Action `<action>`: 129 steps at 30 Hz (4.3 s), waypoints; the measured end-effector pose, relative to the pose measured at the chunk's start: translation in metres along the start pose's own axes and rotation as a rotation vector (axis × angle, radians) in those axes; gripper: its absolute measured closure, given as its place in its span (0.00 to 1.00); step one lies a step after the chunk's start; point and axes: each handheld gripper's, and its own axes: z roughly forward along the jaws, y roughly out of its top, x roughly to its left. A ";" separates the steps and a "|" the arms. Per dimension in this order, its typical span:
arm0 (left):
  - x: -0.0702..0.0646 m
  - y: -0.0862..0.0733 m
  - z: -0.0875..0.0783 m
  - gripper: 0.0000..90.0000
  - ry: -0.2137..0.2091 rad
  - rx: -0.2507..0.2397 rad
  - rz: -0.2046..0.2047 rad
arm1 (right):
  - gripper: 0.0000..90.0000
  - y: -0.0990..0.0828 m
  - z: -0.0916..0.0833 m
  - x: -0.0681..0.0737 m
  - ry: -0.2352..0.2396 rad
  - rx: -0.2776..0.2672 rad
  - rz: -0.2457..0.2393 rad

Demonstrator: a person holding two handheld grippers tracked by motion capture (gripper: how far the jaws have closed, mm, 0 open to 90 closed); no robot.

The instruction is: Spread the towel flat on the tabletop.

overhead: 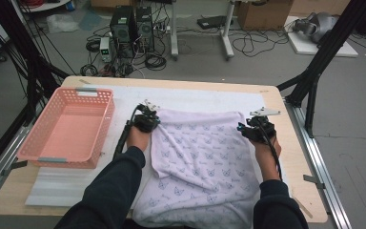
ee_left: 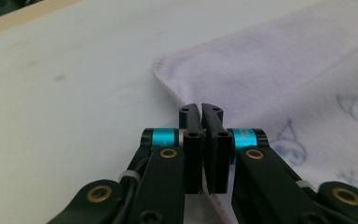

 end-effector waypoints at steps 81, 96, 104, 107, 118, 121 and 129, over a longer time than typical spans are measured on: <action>-0.012 -0.081 -0.098 0.49 -0.344 -0.028 -0.084 | 0.60 -0.064 -0.043 0.029 0.112 -0.041 0.037; -0.019 -0.098 -0.119 0.97 -0.313 -0.021 0.049 | 0.60 -0.086 -0.052 0.039 0.187 0.018 0.008; 0.011 -0.101 -0.129 0.97 -0.287 -0.042 -0.068 | 0.58 -0.083 -0.042 0.058 0.216 0.054 -0.042; 0.009 -0.103 -0.128 0.98 -0.286 -0.046 -0.062 | 0.68 -0.082 -0.043 0.057 0.208 0.060 -0.006; -0.007 -0.110 -0.130 0.53 -0.387 -0.062 -0.108 | 0.75 -0.091 -0.051 0.047 0.025 0.004 -0.008; -0.016 -0.112 -0.130 0.50 -0.412 -0.042 -0.085 | 0.64 -0.092 -0.060 0.045 0.048 -0.036 0.023; -0.044 -0.112 -0.136 0.70 -0.313 -0.042 0.069 | 0.57 -0.101 -0.076 0.040 0.114 -0.047 0.048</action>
